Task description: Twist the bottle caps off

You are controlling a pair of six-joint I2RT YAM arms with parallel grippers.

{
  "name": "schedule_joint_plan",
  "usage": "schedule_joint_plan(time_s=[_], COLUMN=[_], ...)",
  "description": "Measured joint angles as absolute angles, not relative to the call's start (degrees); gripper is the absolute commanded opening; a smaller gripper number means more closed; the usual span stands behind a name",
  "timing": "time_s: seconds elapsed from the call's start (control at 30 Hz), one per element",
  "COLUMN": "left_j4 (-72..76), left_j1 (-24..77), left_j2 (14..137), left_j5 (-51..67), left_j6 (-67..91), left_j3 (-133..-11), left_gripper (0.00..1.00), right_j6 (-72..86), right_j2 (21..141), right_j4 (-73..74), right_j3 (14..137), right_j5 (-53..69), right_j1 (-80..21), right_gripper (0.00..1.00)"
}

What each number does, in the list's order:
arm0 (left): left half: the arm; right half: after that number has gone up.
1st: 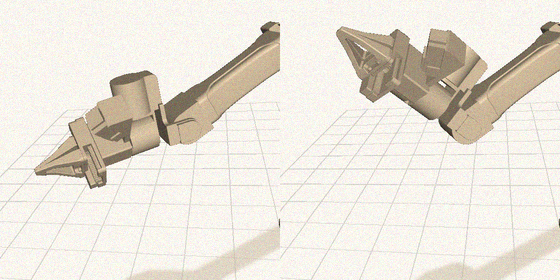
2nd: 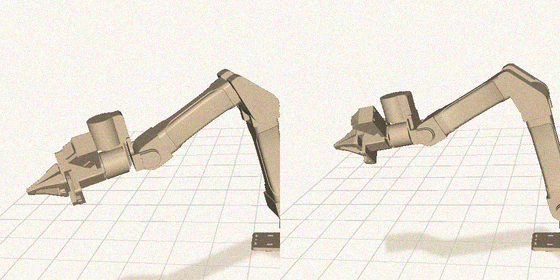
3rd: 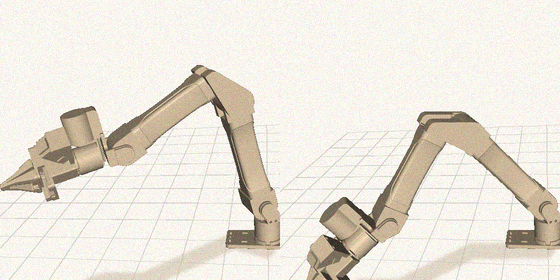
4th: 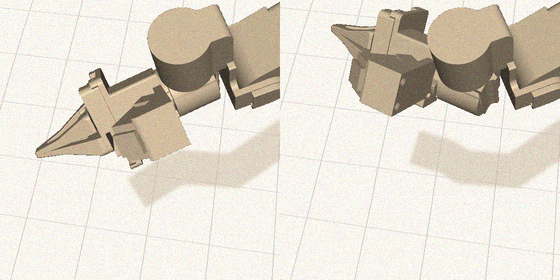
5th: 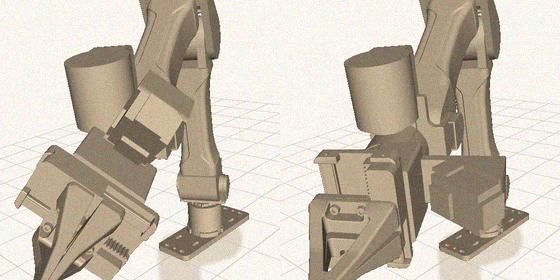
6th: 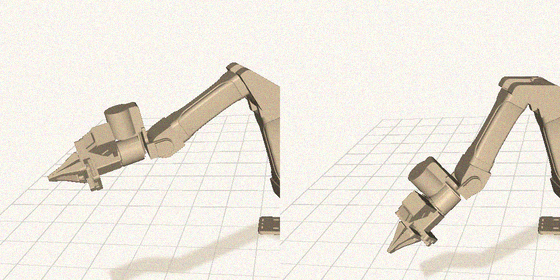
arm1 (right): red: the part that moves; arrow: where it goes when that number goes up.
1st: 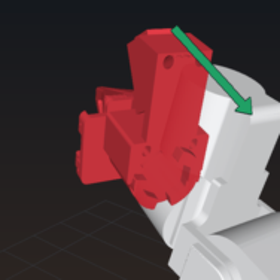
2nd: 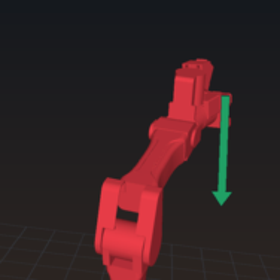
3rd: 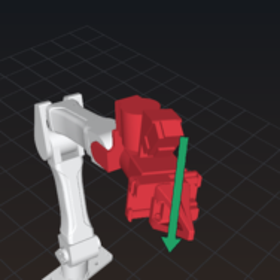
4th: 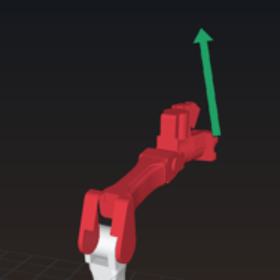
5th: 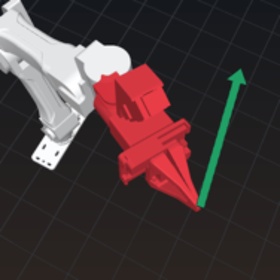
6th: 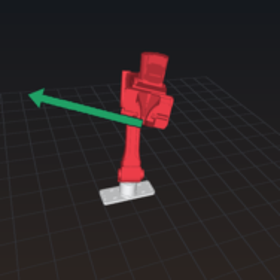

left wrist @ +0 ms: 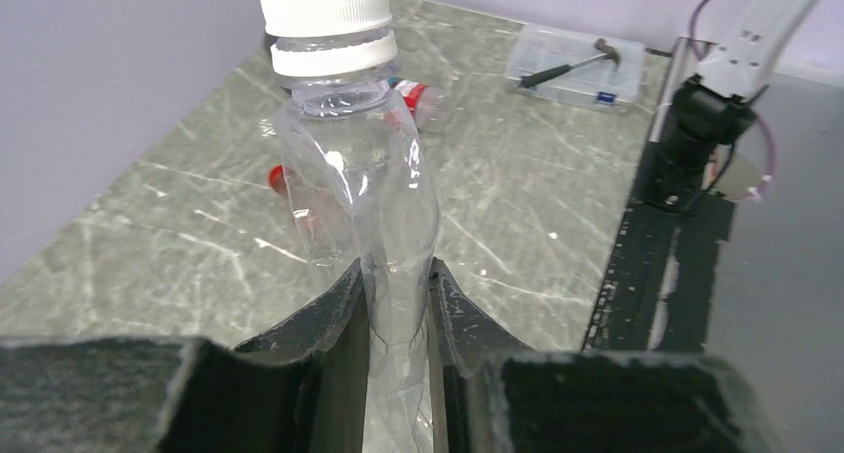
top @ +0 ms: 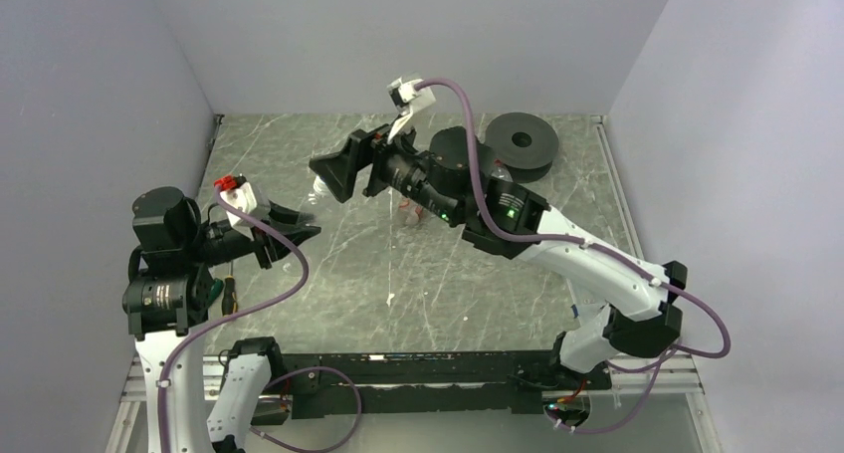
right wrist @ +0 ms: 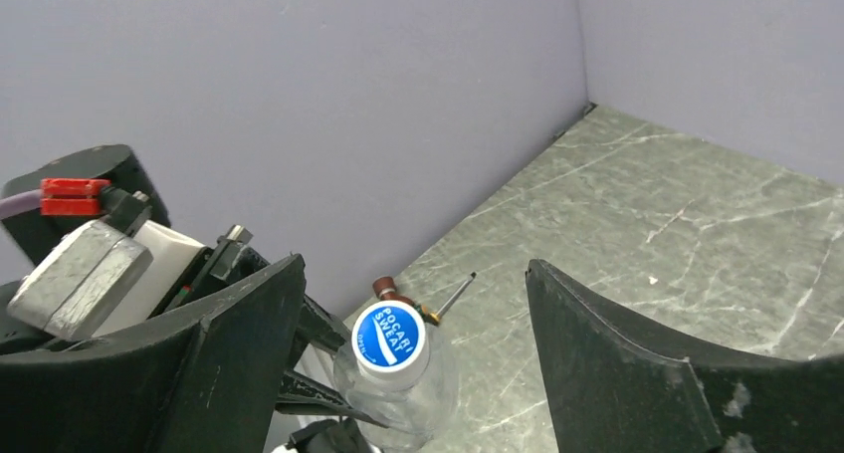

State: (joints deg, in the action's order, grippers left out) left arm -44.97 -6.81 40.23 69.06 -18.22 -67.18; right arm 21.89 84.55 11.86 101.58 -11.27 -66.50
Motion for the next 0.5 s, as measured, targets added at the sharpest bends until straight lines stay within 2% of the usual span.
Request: schedule_joint_plan(time_s=[0.2, 0.5], left_j4=[-42.52, -42.44], left_j1=[-6.83, -6.83], left_j2=[40.32, 40.32], left_j5=[64.93, 64.20], left_j6=[-18.13, -18.11], left_j3=[-67.18, -67.18], left_gripper=[0.00, 0.00], right_j6=[23.11, 23.94], right_j2=[90.13, 94.91], right_j4=[16.10, 18.28], right_j3=[107.00, 109.91], right_j5=[-15.18, -16.29], right_j1=[-67.96, -69.01], right_gripper=[0.73, 0.44])
